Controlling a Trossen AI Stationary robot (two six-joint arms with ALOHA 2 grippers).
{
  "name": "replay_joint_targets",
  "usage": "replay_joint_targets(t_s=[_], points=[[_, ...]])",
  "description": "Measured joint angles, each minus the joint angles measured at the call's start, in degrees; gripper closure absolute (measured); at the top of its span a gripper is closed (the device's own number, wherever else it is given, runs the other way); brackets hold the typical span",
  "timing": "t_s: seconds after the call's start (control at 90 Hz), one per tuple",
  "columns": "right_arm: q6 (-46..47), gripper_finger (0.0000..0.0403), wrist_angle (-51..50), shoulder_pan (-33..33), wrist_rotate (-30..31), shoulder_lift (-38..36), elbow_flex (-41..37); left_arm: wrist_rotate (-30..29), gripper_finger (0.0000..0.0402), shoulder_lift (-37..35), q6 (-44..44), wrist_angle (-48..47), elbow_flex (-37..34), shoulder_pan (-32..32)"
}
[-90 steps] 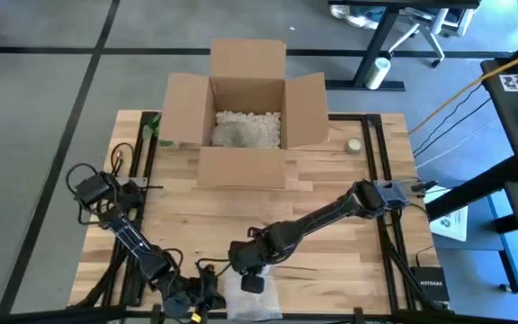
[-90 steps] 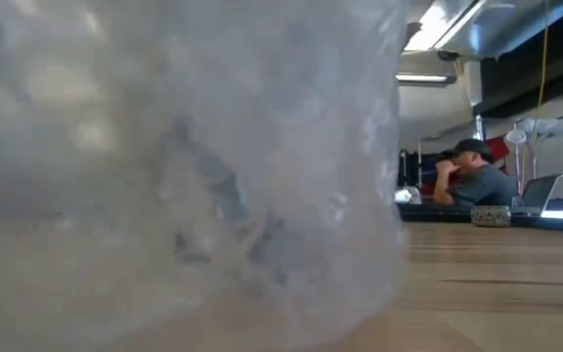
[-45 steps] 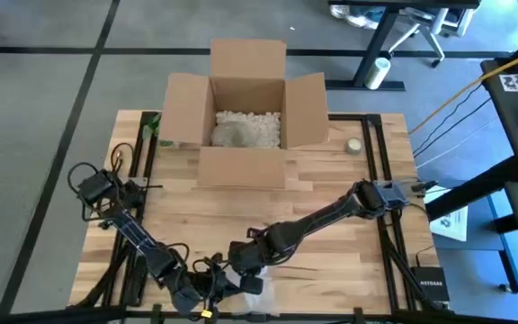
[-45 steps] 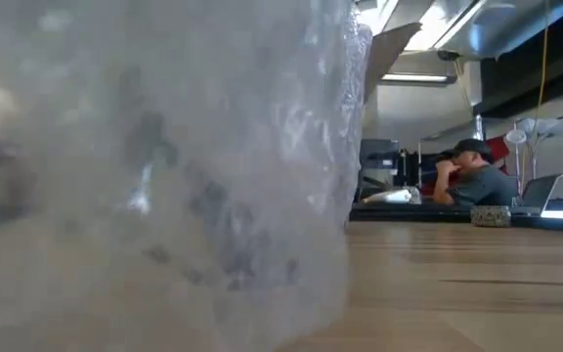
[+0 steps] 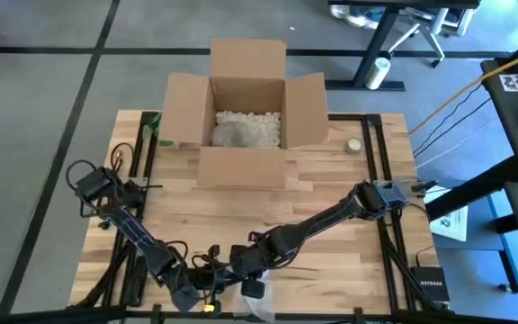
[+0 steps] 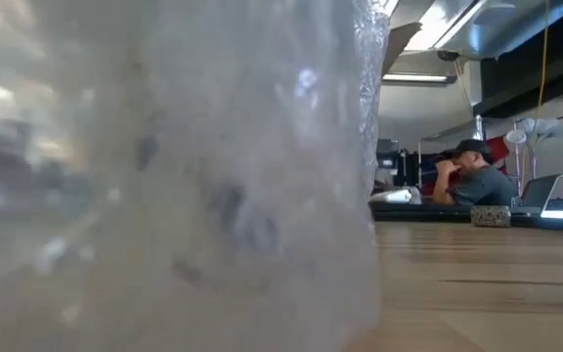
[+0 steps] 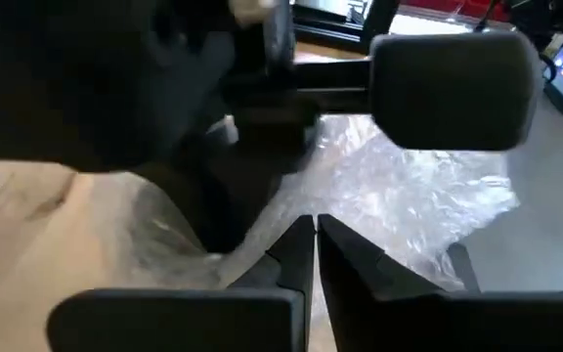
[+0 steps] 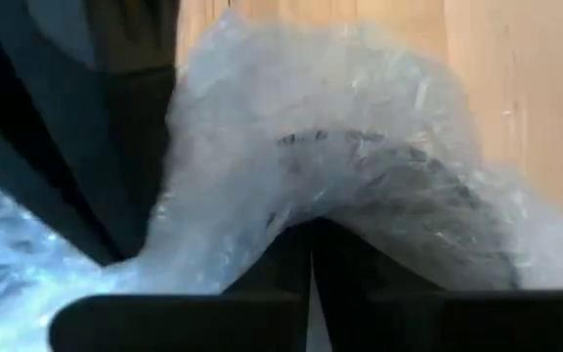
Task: Wrap mug
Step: Wrap the blue mug with the bubble wrap
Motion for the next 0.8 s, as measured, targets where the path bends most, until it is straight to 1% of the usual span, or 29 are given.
replay_joint_targets(t_s=[0.1, 0.144, 0.233, 0.311, 0.411, 0.478, 0.533, 0.678, 0.8], points=[[-0.03, 0.0403, -0.84, 0.41, 1.08, -0.93, 0.00, 2.35, 0.0402, -0.02, -4.11, -2.99, 0.00, 1.07], [-0.05, 0.0403, -1.24, 0.62, 1.76, -1.51, -0.02, 3.42, 0.0402, 0.13, -4.79, -3.27, 0.03, 1.51], [-0.04, 0.0403, -2.44, 1.03, 3.61, -3.04, -0.02, 3.65, 0.0402, 0.20, -4.16, -3.30, 0.09, 1.65], [-0.04, 0.0403, -3.90, 1.42, 6.83, -4.22, -0.02, 3.73, 0.0402, 0.20, -3.68, -3.36, 0.09, 1.84], [-0.08, 0.0403, -4.87, 2.21, 12.87, -5.62, -0.04, 3.95, 0.0402, 0.20, -3.78, -3.45, 0.09, 2.07], [-0.25, 0.0403, -4.54, 2.78, 14.55, -6.53, -0.07, 3.97, 0.0402, 0.20, -3.80, -3.55, 0.09, 2.07], [-0.26, 0.0403, -3.77, 3.32, 14.57, -6.95, -0.05, 4.01, 0.0402, 0.20, -3.81, -3.59, 0.09, 2.07], [-1.70, 0.0403, -0.51, 4.40, 12.33, -6.89, -0.05, 4.08, 0.0402, 0.20, -3.85, -3.88, 0.09, 2.18], [-1.71, 0.0403, 1.06, 4.38, 8.94, -6.89, -0.04, 4.09, 0.0402, 0.20, -4.35, -4.45, 0.09, 2.30]])
